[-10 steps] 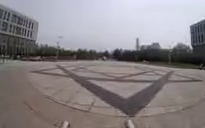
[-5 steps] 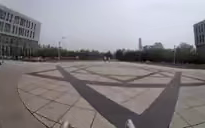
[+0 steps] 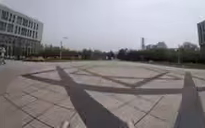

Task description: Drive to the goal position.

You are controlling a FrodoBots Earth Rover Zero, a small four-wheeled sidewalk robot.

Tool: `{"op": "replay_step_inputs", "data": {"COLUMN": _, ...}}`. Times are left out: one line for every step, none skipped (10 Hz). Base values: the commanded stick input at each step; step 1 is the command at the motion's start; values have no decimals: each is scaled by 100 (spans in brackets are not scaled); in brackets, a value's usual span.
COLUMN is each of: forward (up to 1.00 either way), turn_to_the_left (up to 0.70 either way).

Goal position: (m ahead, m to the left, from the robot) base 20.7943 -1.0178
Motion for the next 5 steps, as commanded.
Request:
{"op": "replay_step_inputs", "data": {"forward": 100, "turn_to_the_left": 0}}
{"op": "replay_step_inputs", "data": {"forward": 100, "turn_to_the_left": 0}}
{"op": "replay_step_inputs", "data": {"forward": 100, "turn_to_the_left": 0}}
{"op": "replay_step_inputs", "data": {"forward": 100, "turn_to_the_left": -17}}
{"op": "replay_step_inputs", "data": {"forward": 100, "turn_to_the_left": -40}}
